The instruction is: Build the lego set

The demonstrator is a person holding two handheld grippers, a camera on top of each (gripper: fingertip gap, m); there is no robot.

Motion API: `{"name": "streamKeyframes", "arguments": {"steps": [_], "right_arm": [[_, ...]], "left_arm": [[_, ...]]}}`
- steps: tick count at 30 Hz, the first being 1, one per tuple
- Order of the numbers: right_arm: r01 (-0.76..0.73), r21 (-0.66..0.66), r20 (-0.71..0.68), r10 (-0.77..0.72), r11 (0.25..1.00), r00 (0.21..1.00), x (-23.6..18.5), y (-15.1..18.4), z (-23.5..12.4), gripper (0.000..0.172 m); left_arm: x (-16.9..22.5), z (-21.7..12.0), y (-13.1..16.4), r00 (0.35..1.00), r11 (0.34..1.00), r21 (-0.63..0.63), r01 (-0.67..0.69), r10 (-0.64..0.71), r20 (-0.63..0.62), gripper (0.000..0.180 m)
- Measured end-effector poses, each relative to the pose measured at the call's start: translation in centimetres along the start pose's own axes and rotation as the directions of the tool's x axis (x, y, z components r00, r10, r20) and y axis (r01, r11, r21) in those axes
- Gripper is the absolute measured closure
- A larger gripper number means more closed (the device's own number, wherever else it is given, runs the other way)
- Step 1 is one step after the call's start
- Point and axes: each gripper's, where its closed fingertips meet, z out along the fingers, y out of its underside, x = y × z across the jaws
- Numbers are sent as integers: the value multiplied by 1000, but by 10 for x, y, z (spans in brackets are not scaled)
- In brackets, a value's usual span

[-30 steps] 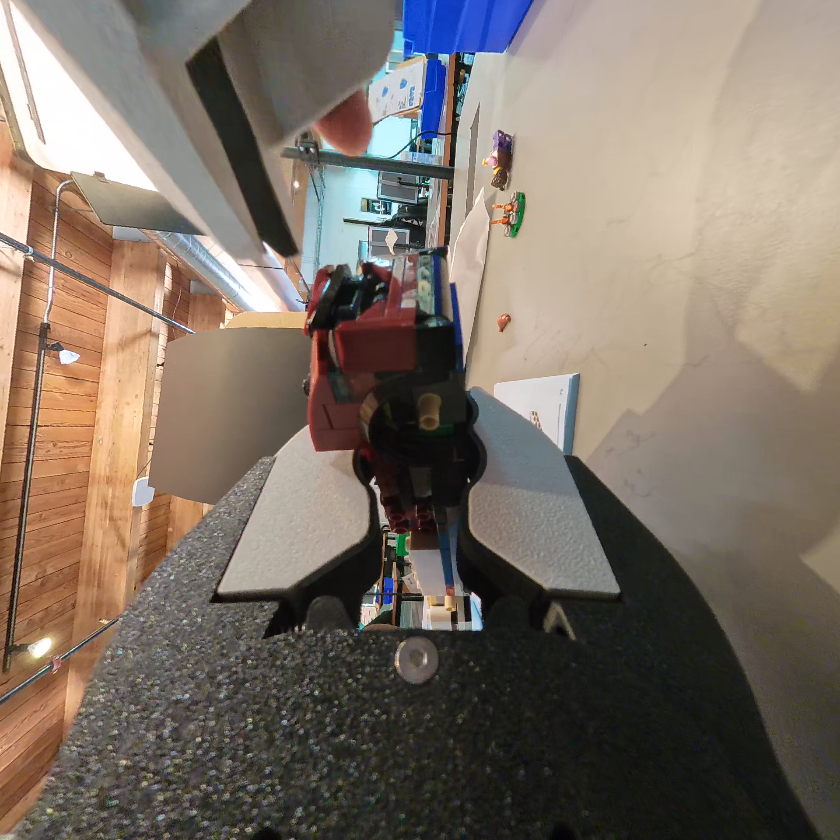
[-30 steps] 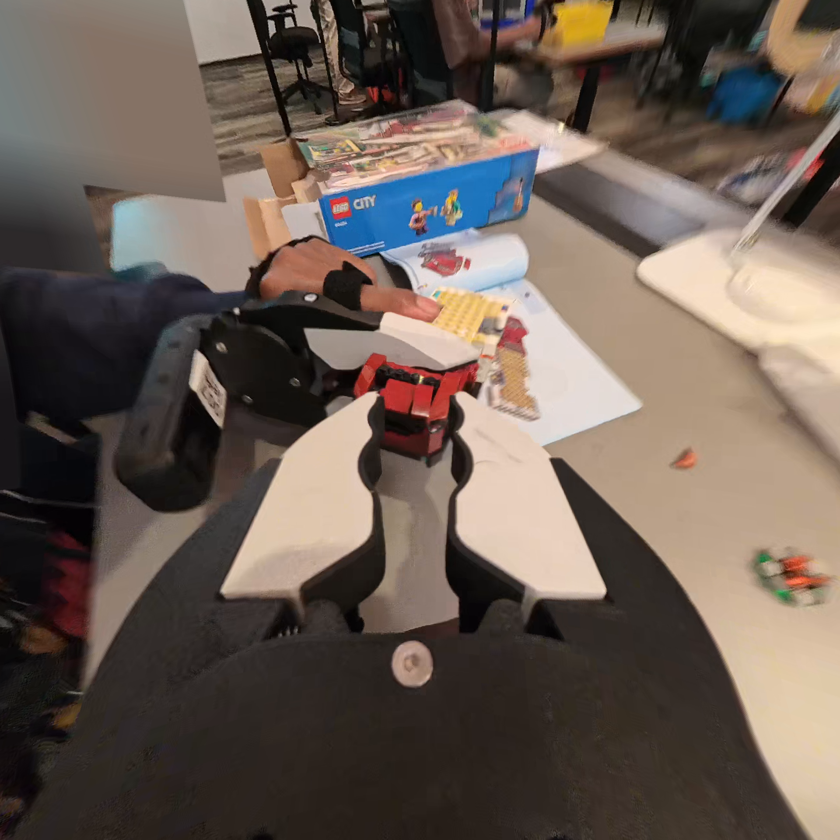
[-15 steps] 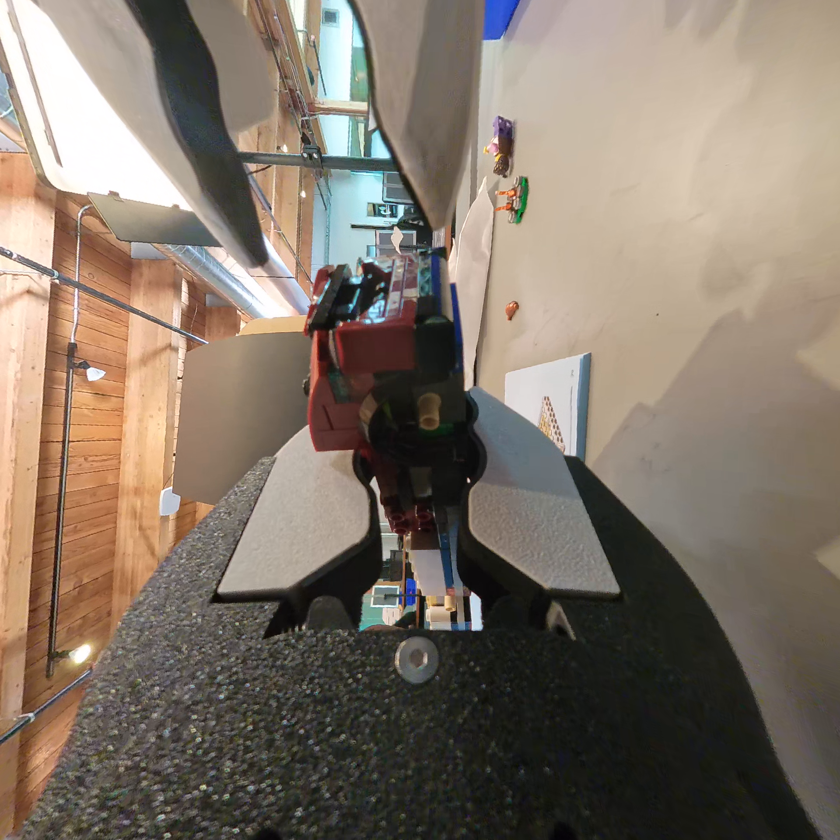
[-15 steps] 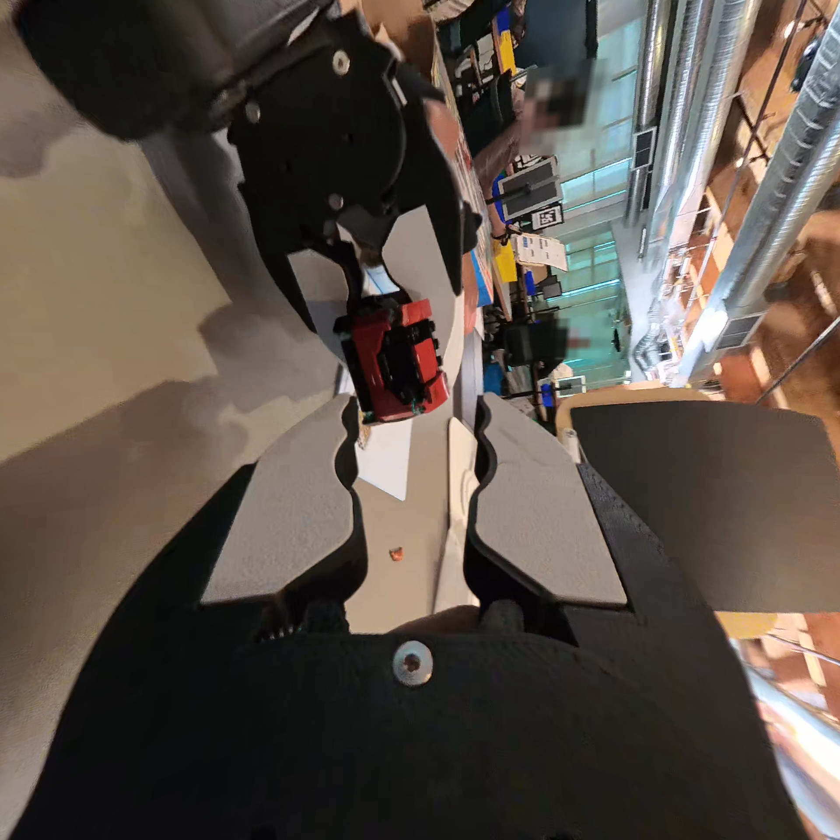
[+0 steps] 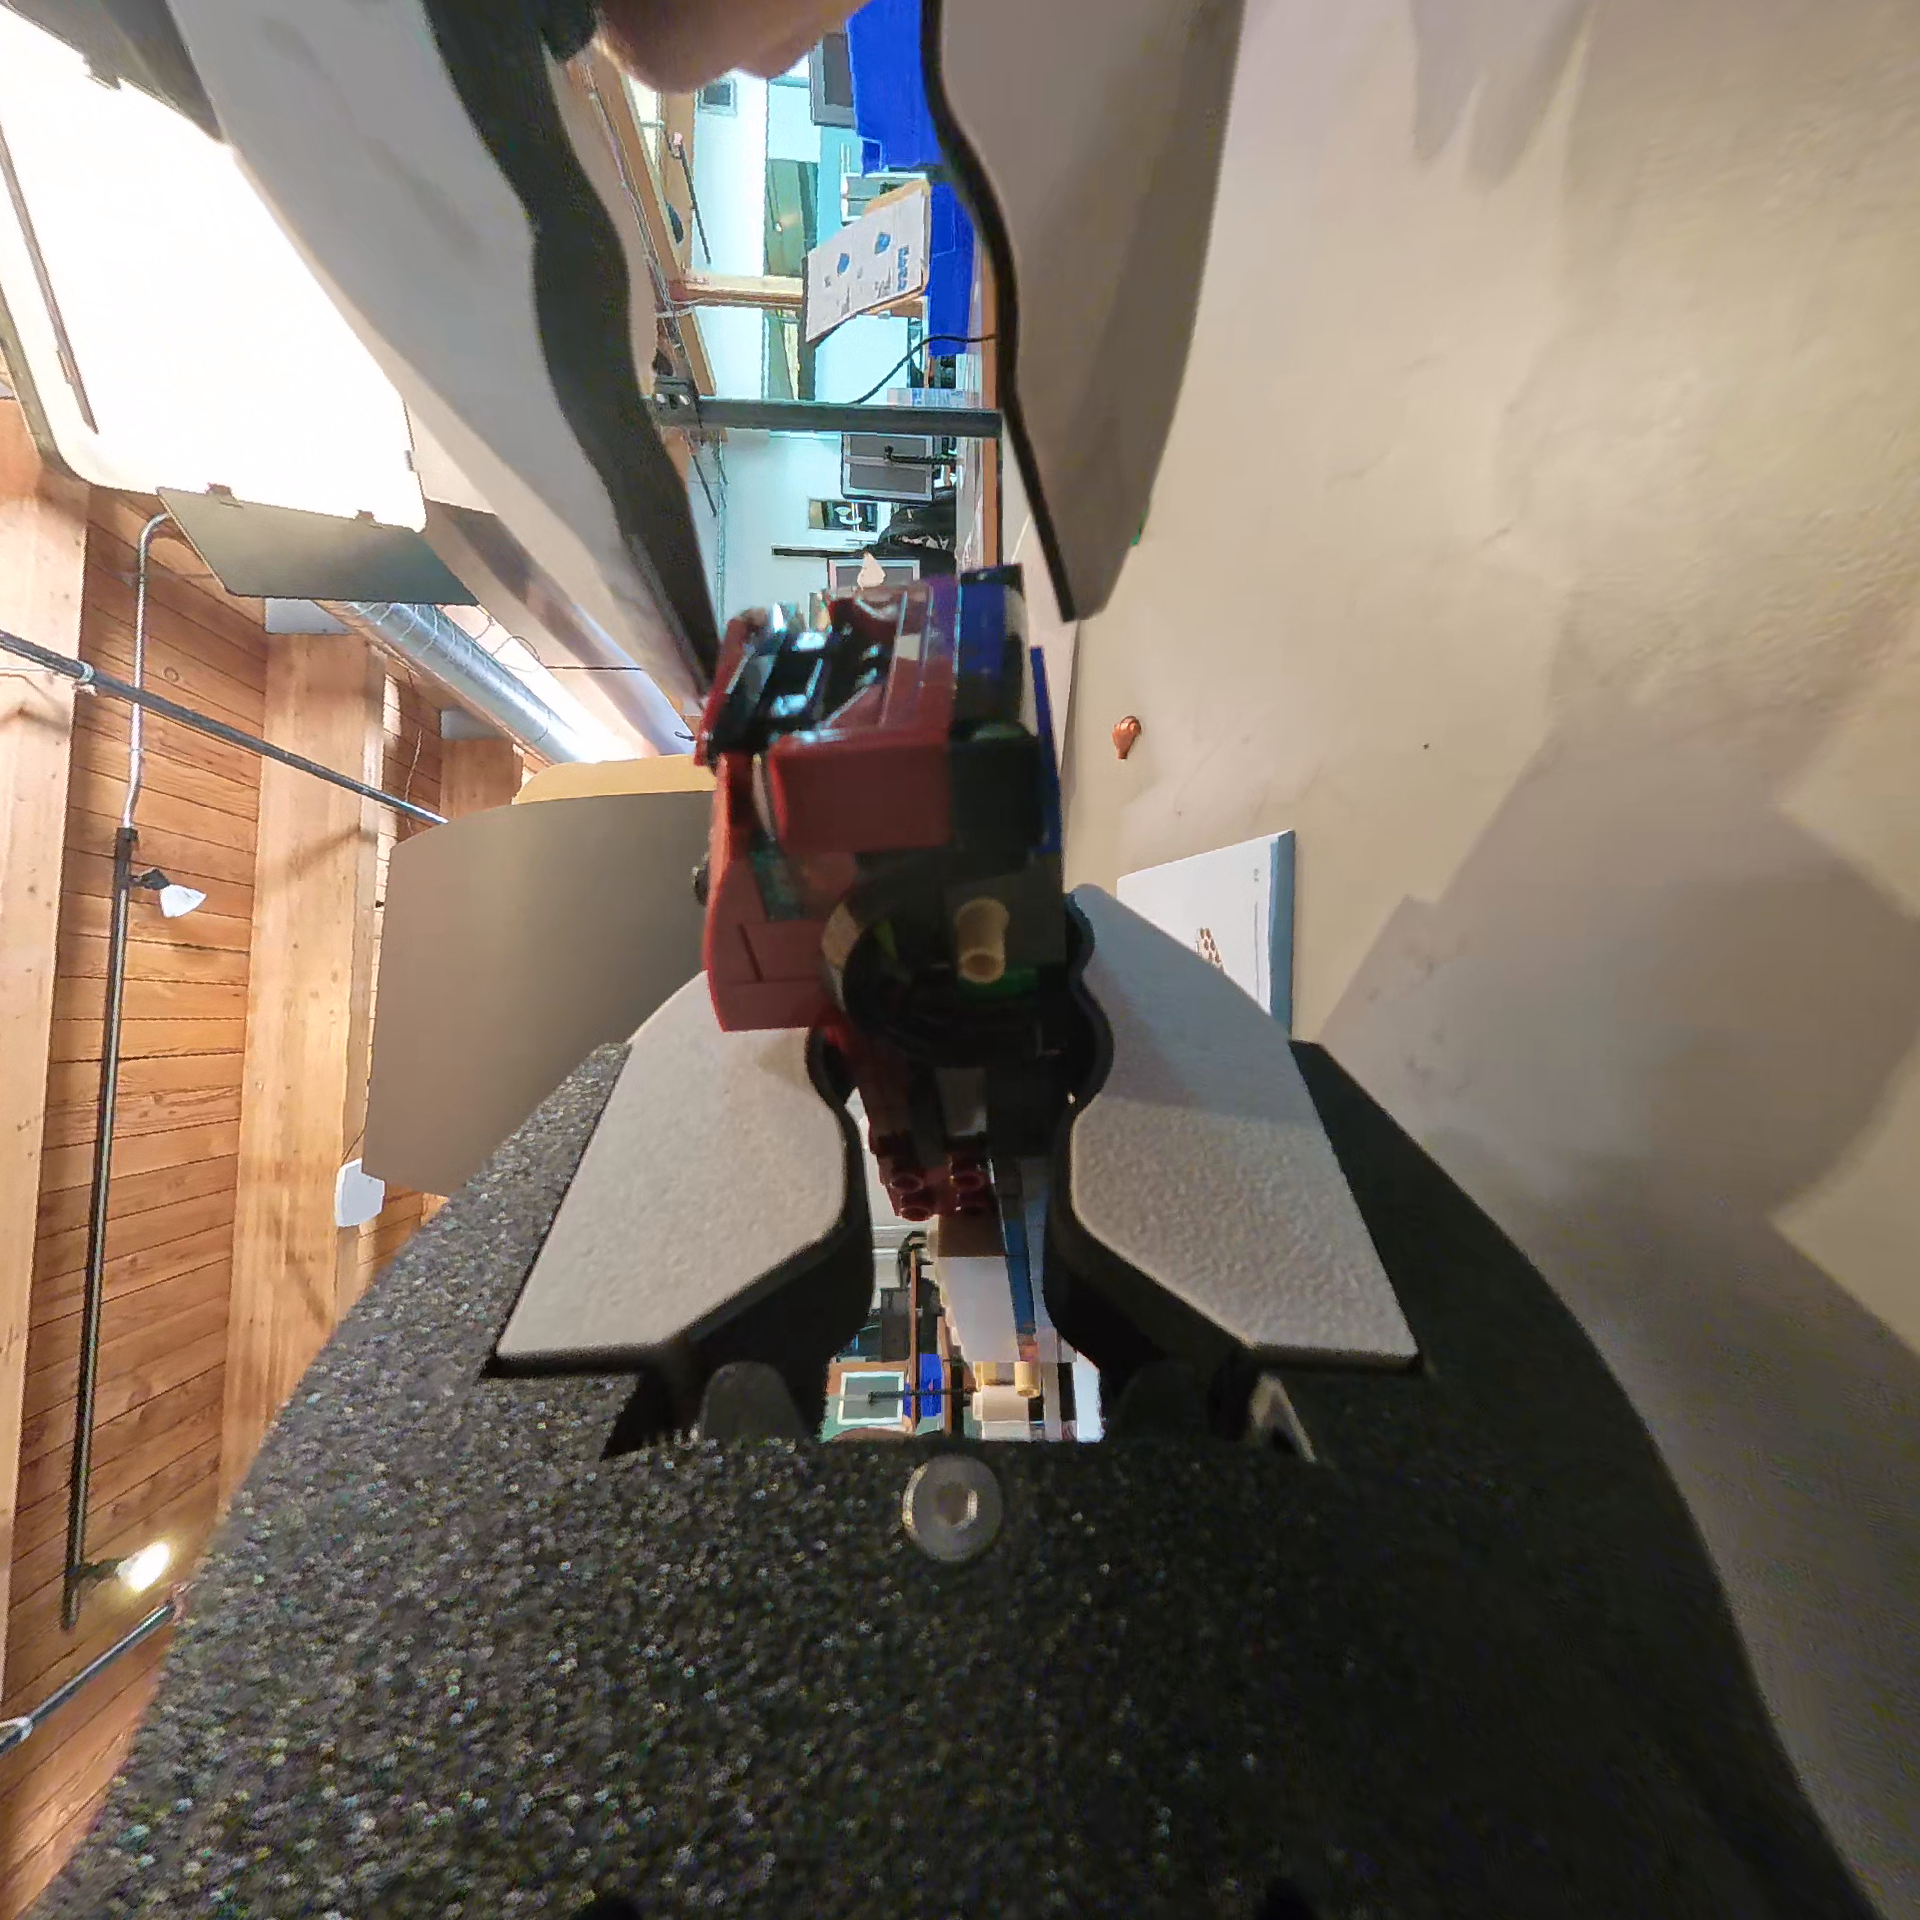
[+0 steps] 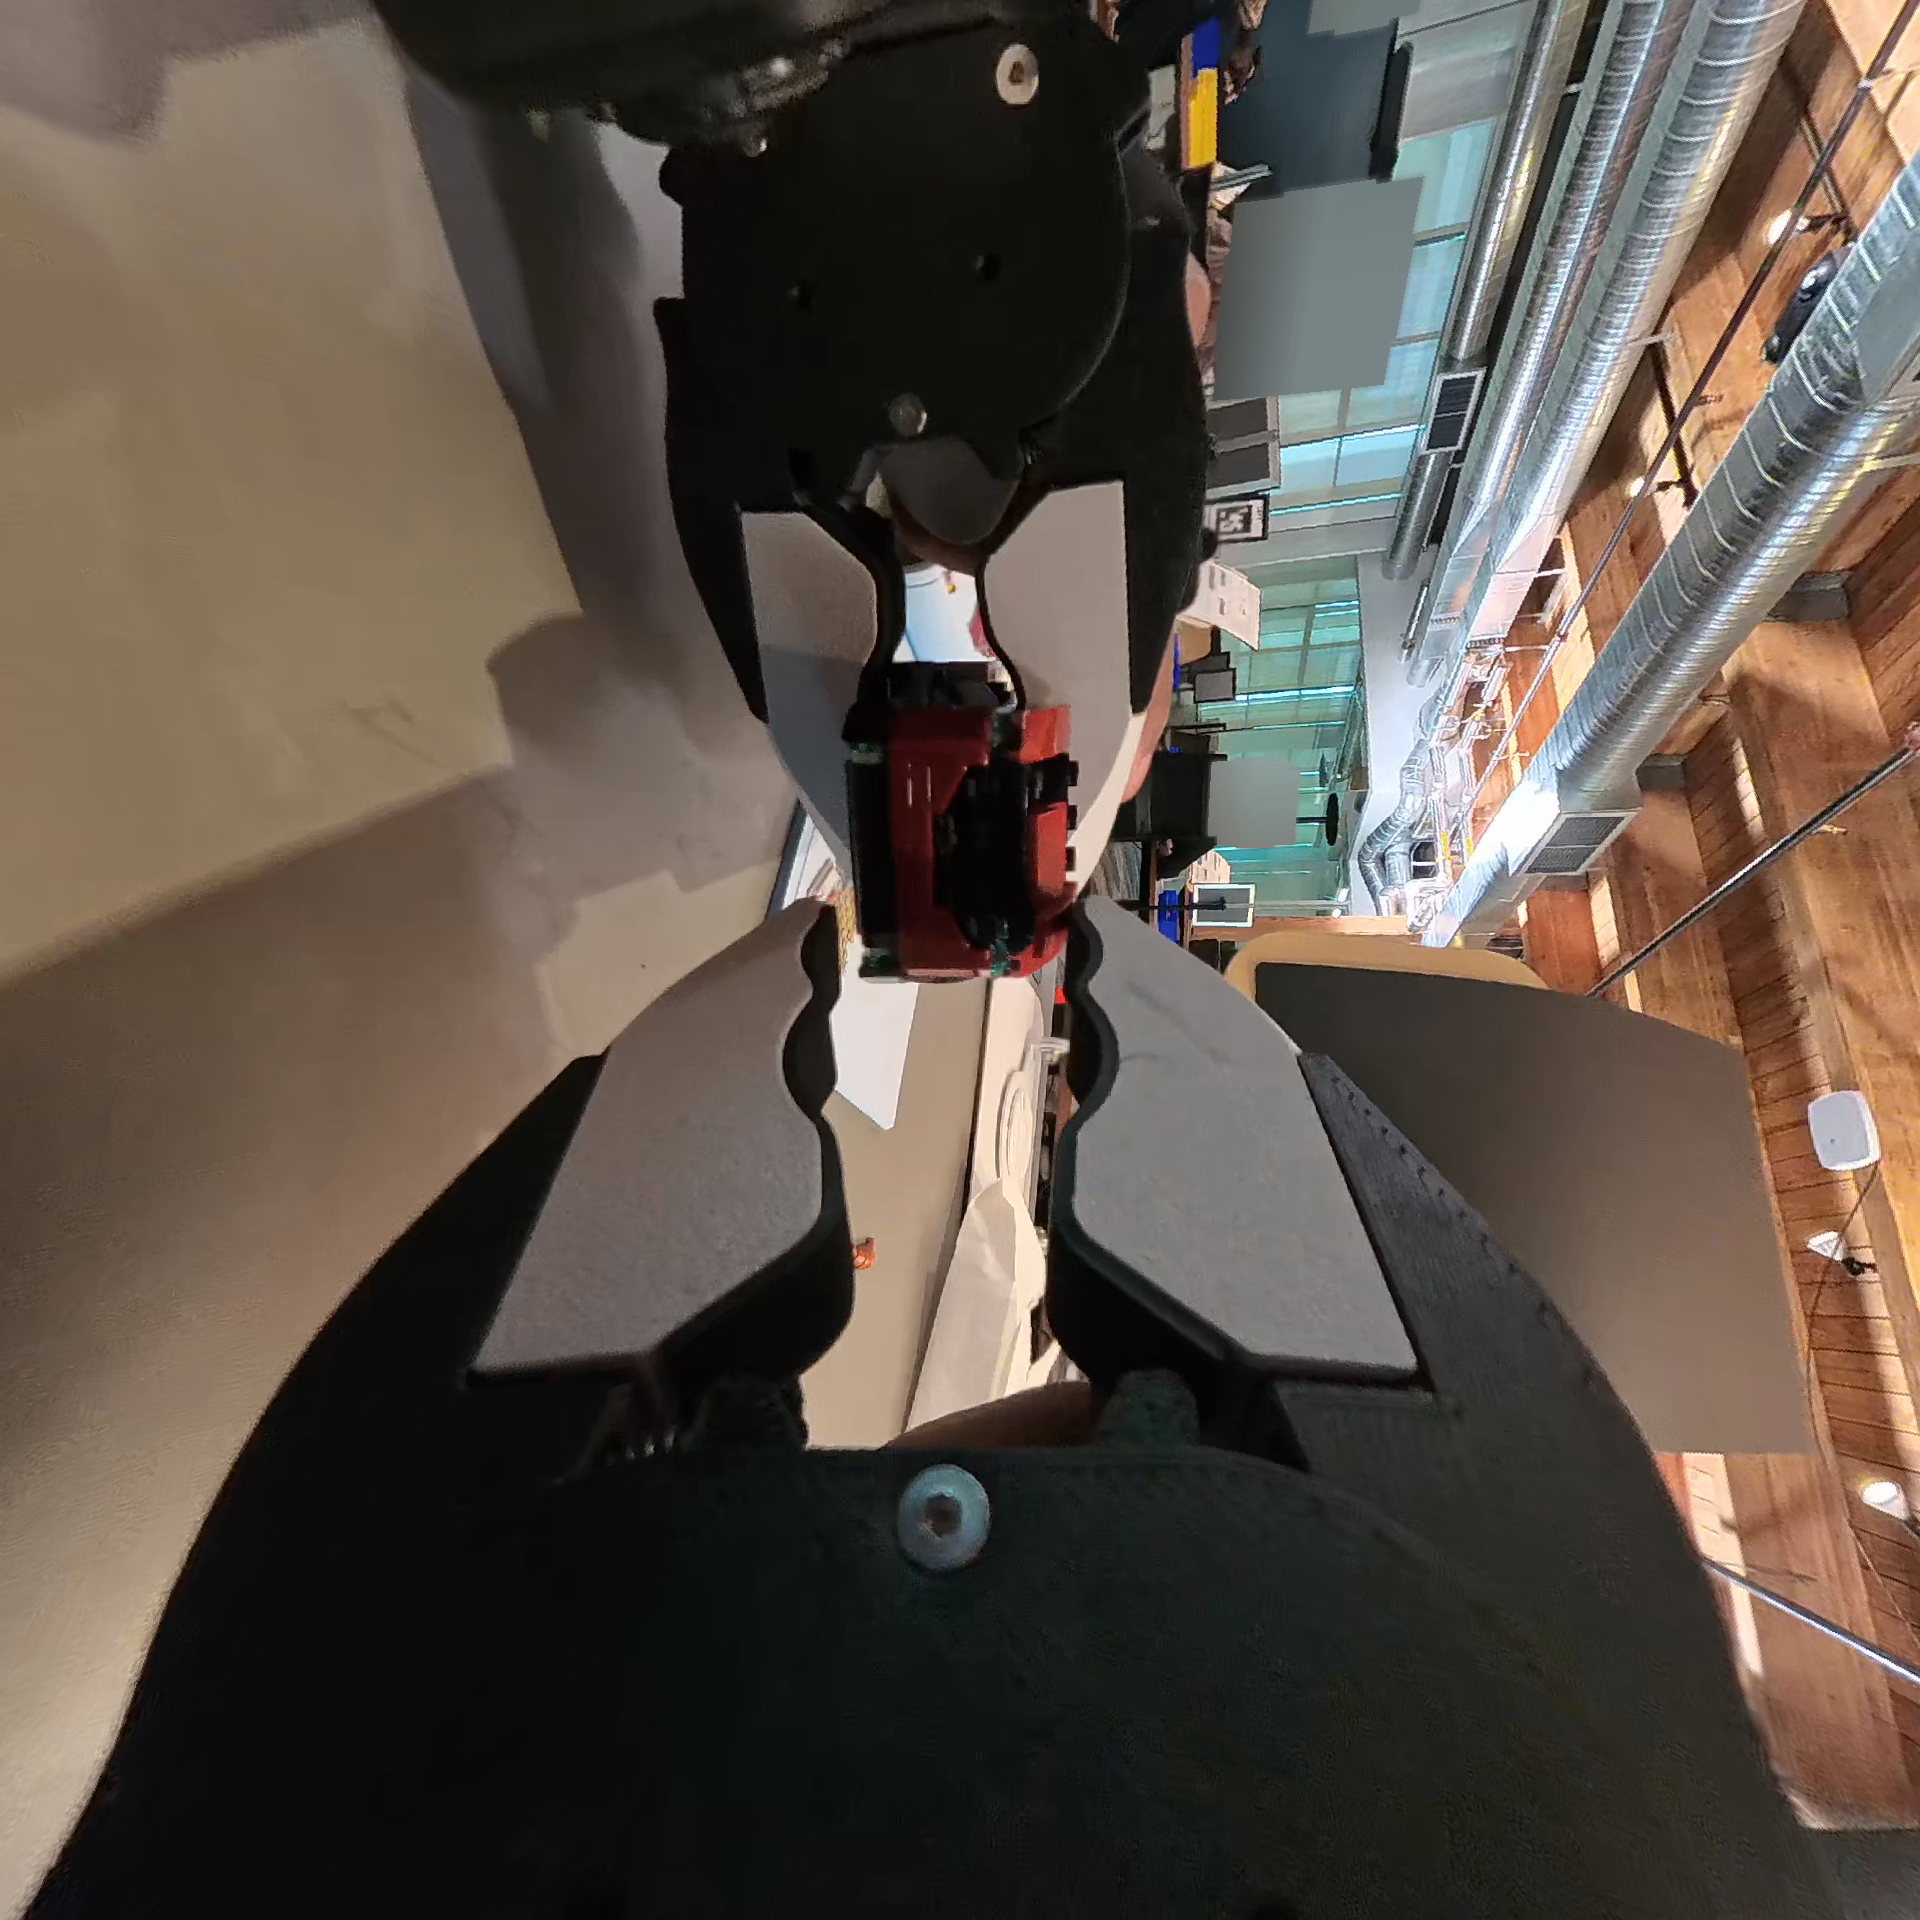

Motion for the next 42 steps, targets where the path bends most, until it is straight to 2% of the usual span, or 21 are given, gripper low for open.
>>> {"name": "streamKeyframes", "arguments": {"steps": [14,21,28,42], "right_arm": [[-74,-15,2,74,997,997,0,0,2,130],[-148,32,-16,148,988,989,9,-1,-1,127],[-157,38,7,156,987,988,7,0,3,125],[-26,12,-50,26,1000,998,6,2,8,132]], "left_arm": [[-1,-9,9,1000,1000,2,2,-2,-5,145],[-3,-8,11,998,999,4,53,-53,-19,145],[-2,-9,8,994,994,31,101,-100,-44,145],[-2,-9,7,996,996,36,82,-81,-41,146]]}}
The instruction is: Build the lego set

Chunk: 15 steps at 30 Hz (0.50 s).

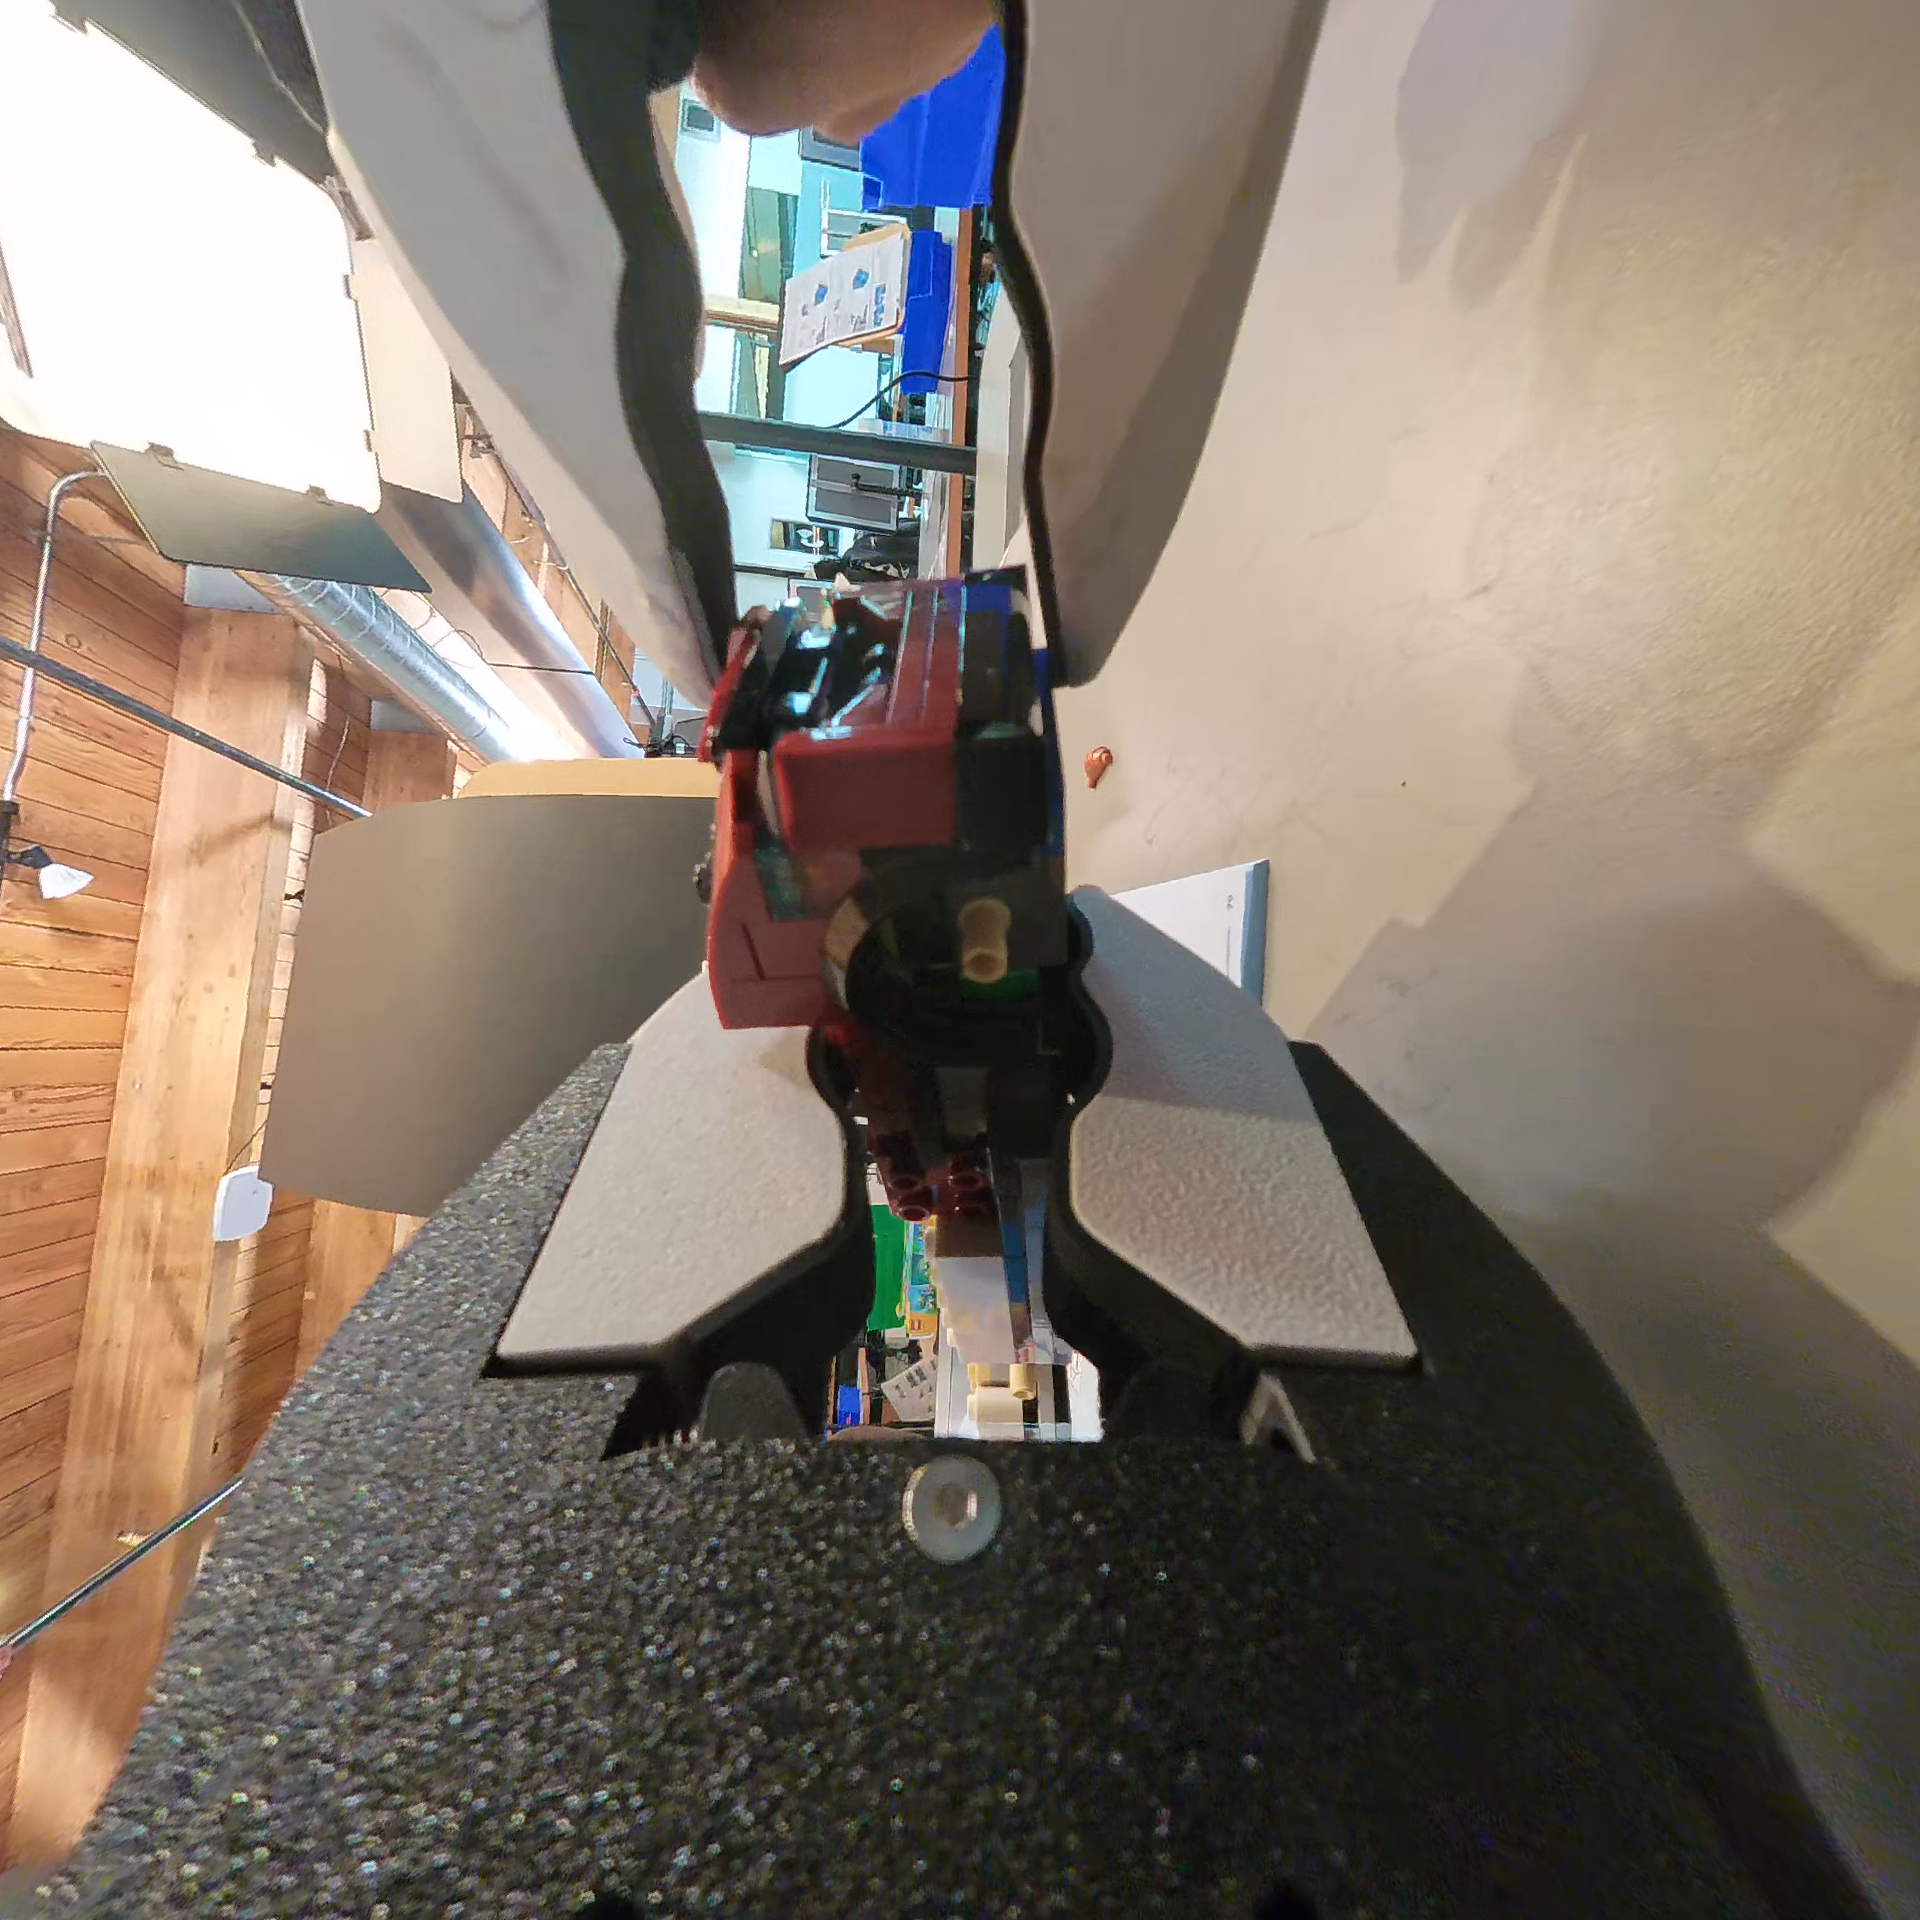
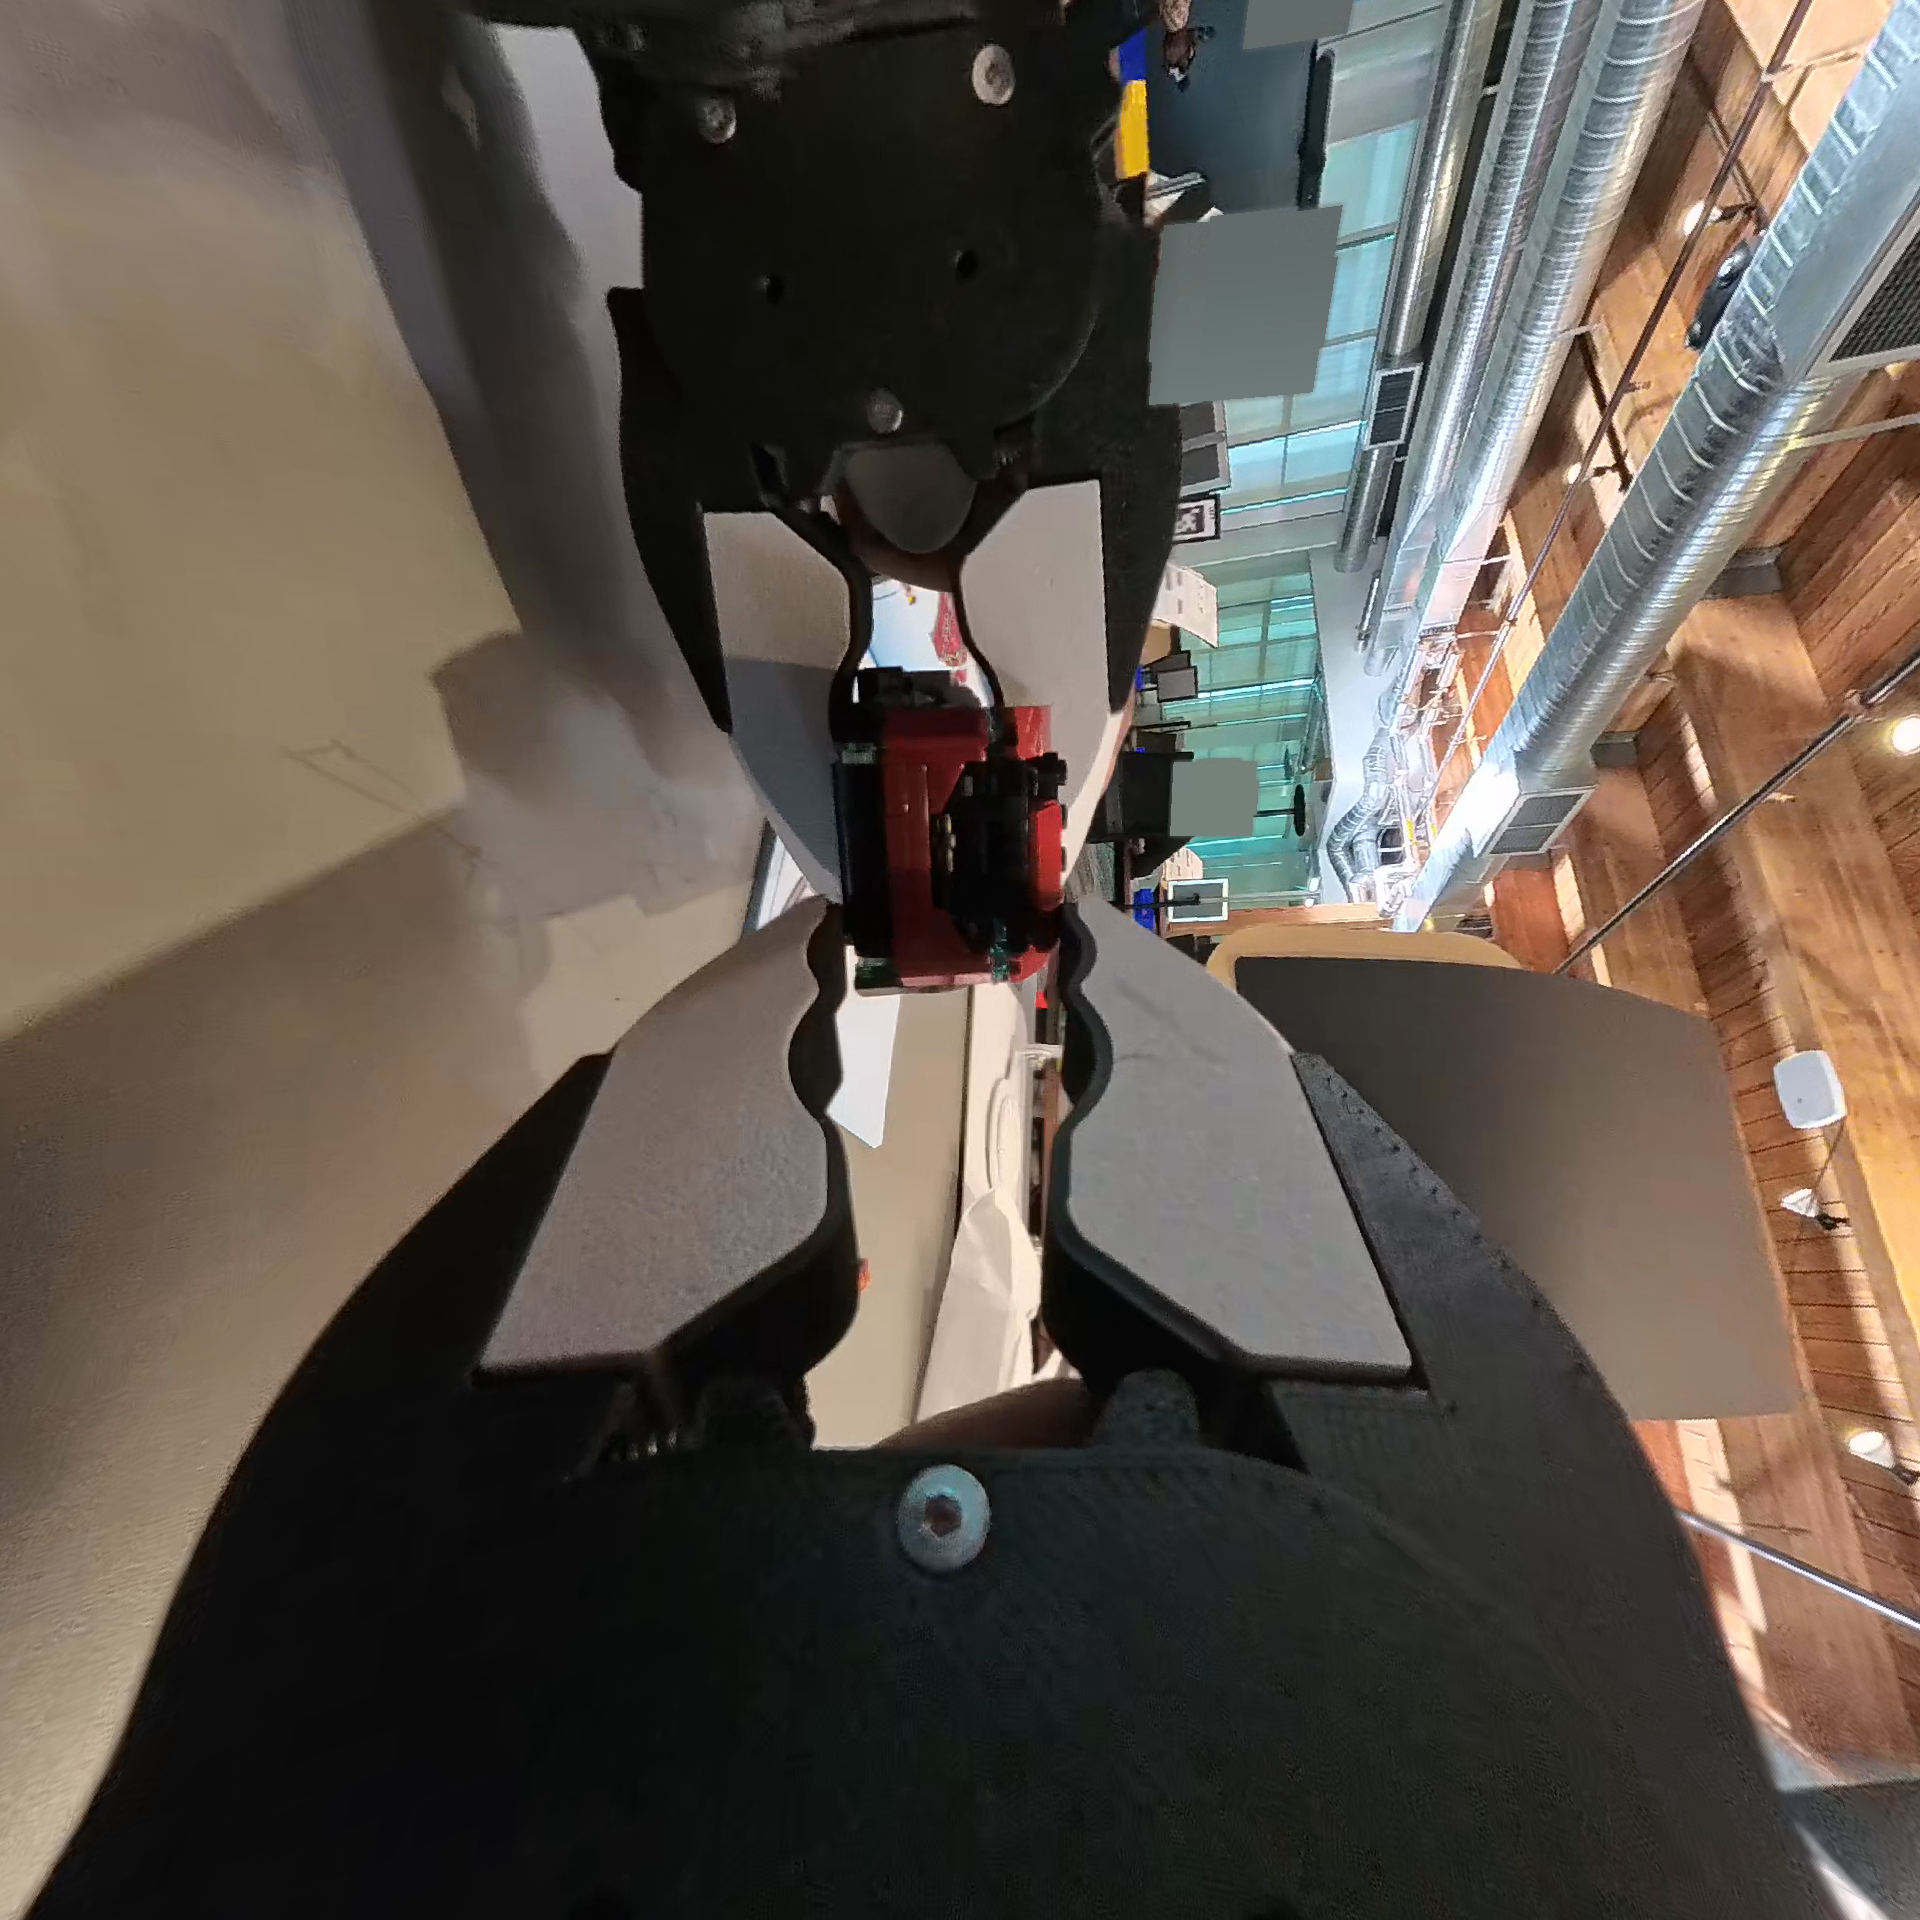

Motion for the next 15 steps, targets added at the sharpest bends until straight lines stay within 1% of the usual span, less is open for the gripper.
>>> {"name": "streamKeyframes", "arguments": {"steps": [6,15], "right_arm": [[24,-5,7,-24,1000,1000,0,0,1,133],[16,0,16,-16,1000,1000,0,0,2,133]], "left_arm": [[1,0,0,1000,1000,0,-3,3,-10,146],[3,1,1,1000,1000,3,2,-2,-16,146]]}}
